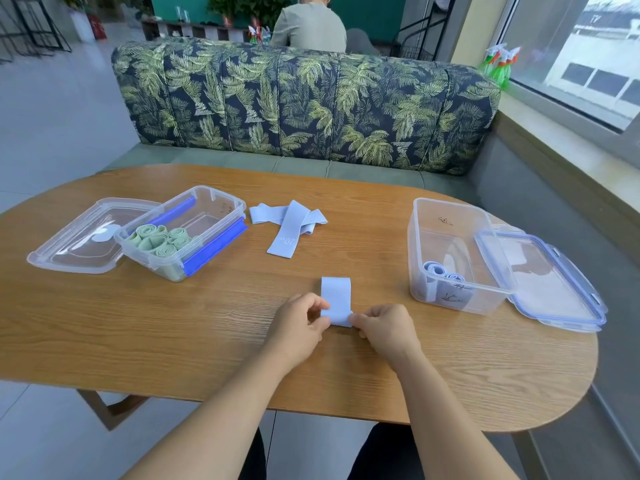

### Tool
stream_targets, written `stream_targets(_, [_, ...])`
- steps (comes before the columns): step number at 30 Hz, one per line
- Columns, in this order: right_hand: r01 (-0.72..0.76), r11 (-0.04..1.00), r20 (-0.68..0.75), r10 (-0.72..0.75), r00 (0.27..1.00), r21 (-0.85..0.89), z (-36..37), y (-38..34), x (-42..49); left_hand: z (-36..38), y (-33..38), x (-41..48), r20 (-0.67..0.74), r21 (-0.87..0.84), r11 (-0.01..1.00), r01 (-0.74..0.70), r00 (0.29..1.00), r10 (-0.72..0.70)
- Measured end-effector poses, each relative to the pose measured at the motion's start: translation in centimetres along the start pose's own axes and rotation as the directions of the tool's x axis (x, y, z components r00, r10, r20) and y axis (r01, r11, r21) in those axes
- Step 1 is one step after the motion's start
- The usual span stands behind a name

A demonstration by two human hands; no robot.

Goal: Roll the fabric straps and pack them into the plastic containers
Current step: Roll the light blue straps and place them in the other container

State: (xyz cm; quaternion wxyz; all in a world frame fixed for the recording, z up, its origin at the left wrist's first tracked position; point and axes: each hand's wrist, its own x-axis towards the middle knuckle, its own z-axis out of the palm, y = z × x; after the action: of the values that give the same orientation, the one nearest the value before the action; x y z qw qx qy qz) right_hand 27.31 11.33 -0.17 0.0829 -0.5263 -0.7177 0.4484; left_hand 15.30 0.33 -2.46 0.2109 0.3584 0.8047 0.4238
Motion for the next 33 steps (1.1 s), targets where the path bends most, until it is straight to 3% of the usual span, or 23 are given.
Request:
stream_targets(7, [0.081, 0.991, -0.079, -0.072, 0.994, 0.107, 0.5, 0.4, 0.3, 0.2, 0.2, 0.9, -0.019, 0.002, 1.000, 0.031, 0.999, -0.031])
stream_targets(12, [0.141, 0.989, -0.076, -0.139, 0.987, 0.031, 1.0, 0.5, 0.3, -0.2, 0.6, 1.5, 0.004, 0.041, 0.997, 0.070, 0.998, -0.070])
stream_targets(18, [0.060, 0.997, -0.051, -0.058, 0.997, 0.048, 1.0, -0.3, 1.0, -0.5, 1.3, 1.6, 0.030, 0.078, 0.995, 0.069, 0.997, -0.071])
stream_targets(24, [-0.003, 0.997, -0.012, 0.004, 1.000, 0.078, 0.7, -0.9, 1.6, 0.3, 0.7, 0.6, -0.139, -0.119, 0.989, 0.089, 0.985, -0.105])
stream_targets(33, [-0.014, 1.000, -0.101, 0.013, 0.995, -0.011, 0.6, -1.4, 1.4, 0.0, 1.7, 1.3, -0.119, -0.134, 0.975, 0.180, 0.973, -0.196])
